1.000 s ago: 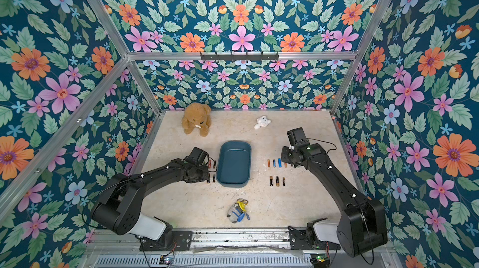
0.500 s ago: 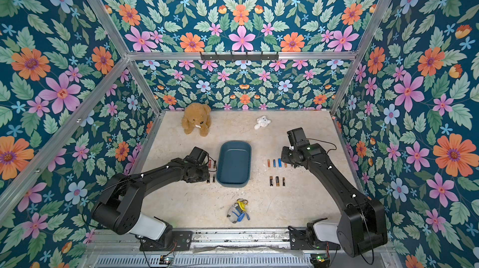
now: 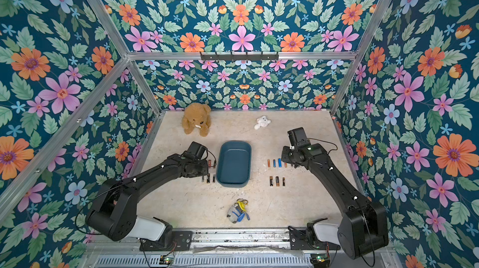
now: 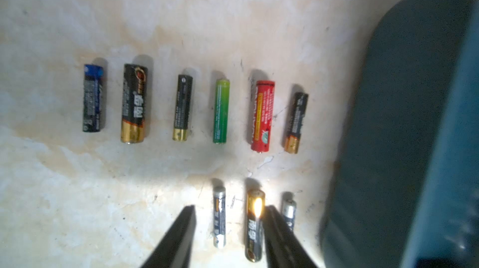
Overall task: Take the batteries out of the storage box
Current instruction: Place the battery at the center of the board, then reset both arms
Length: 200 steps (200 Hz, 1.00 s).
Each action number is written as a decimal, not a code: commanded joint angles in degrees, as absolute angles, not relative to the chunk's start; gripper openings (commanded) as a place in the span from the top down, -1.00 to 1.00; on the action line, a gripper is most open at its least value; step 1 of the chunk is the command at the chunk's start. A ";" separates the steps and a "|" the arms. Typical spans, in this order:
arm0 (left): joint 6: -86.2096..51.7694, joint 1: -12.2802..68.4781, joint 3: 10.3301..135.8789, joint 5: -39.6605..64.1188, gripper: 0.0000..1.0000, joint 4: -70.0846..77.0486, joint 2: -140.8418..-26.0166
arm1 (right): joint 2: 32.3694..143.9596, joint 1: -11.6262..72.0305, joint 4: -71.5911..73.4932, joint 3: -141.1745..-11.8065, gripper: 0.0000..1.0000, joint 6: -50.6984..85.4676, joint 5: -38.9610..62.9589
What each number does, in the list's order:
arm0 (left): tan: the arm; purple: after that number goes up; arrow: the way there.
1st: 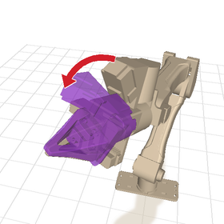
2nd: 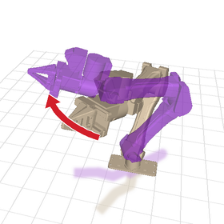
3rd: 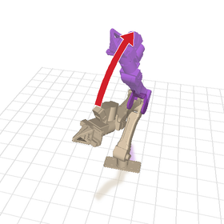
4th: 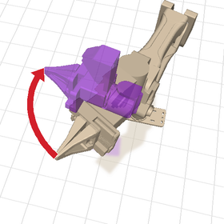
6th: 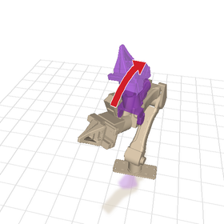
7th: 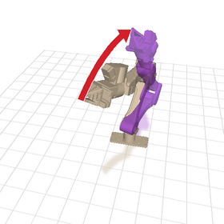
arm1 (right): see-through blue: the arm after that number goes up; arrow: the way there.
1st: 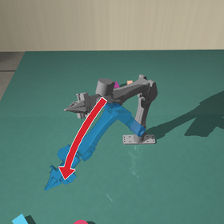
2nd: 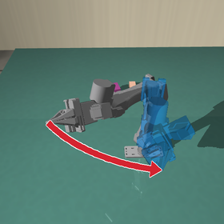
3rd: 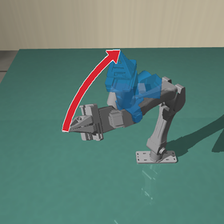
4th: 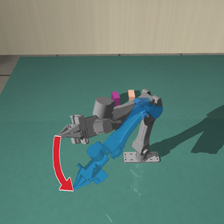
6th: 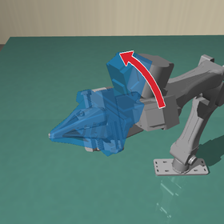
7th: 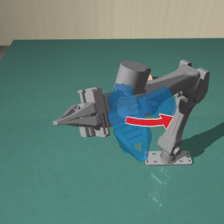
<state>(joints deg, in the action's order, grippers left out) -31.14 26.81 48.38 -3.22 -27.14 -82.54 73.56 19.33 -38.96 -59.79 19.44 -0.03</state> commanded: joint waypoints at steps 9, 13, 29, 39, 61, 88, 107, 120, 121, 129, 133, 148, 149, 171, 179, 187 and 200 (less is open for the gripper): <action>-28.56 25.31 52.22 -5.43 -0.47 -30.14 -80.67 | 71.28 19.34 -37.53 -60.35 -0.23 19.77 -2.73; -28.19 24.95 52.91 -5.72 -0.65 -30.57 -80.60 | 70.91 19.34 -37.24 -60.38 -0.32 19.97 -3.08; -26.59 23.55 54.97 -6.32 -0.99 -31.44 -80.13 | 69.60 19.34 -36.51 -60.64 -0.63 20.43 -4.41; -25.71 22.73 55.88 -7.14 -0.99 -31.63 -79.73 | 68.75 19.34 -36.15 -60.73 -0.82 20.63 -5.59; -23.55 20.40 56.82 -11.02 -0.99 -30.41 -78.16 | 67.04 19.33 -34.67 -60.13 -0.99 20.27 -8.78; -22.76 15.78 50.44 -17.84 -0.99 -18.00 -71.94 | 63.05 19.34 -26.99 -54.67 -0.99 18.48 -11.56; -17.29 13.31 43.27 -19.95 -0.99 -5.85 -66.58 | 59.29 19.34 -18.27 -48.78 -0.99 16.23 -13.73; -11.91 13.23 38.15 -22.14 -0.99 2.55 -64.23 | 56.08 19.28 -10.91 -43.70 -0.99 14.69 -16.41; -11.76 13.20 37.71 -22.32 -0.99 3.21 -64.11 | 55.81 19.31 -10.29 -43.25 -0.99 14.60 -16.69; -8.98 13.17 34.16 -24.03 -0.99 8.66 -63.58 | 53.67 19.34 -5.19 -39.66 -0.99 13.74 -19.16; -7.84 13.16 32.56 -24.99 -0.99 11.16 -63.53 | 52.28 19.34 -2.18 -37.68 -0.99 13.05 -20.69; -6.36 13.12 27.52 -28.94 -0.99 19.53 -64.17 | 47.41 19.34 10.01 -29.80 -0.99 10.51 -28.29; -6.39 13.15 27.25 -29.15 -0.99 20.00 -64.25 | 47.08 19.34 10.89 -29.14 -0.99 10.44 -28.82; -4.32 12.88 23.47 -28.36 -0.99 28.63 -65.83 | 42.43 19.18 30.44 -17.26 -0.99 7.08 -38.01; -3.63 12.68 21.92 -27.37 -0.99 32.59 -66.40 | 42.27 18.83 33.76 -14.98 -0.99 5.47 -38.65; -2.96 12.48 20.28 -26.16 -0.99 36.90 -67.30 | 42.98 18.41 35.04 -13.81 -0.99 4.75 -39.19; -2.78 12.06 17.71 -25.87 -0.99 44.78 -69.35 | 44.83 17.91 37.19 -12.38 -0.99 4.55 -42.48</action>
<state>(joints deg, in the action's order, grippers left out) -5.69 12.73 20.95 -25.89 25.47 -67.02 43.29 18.52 21.10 -14.79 8.10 -33.32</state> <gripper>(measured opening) 0.996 0.993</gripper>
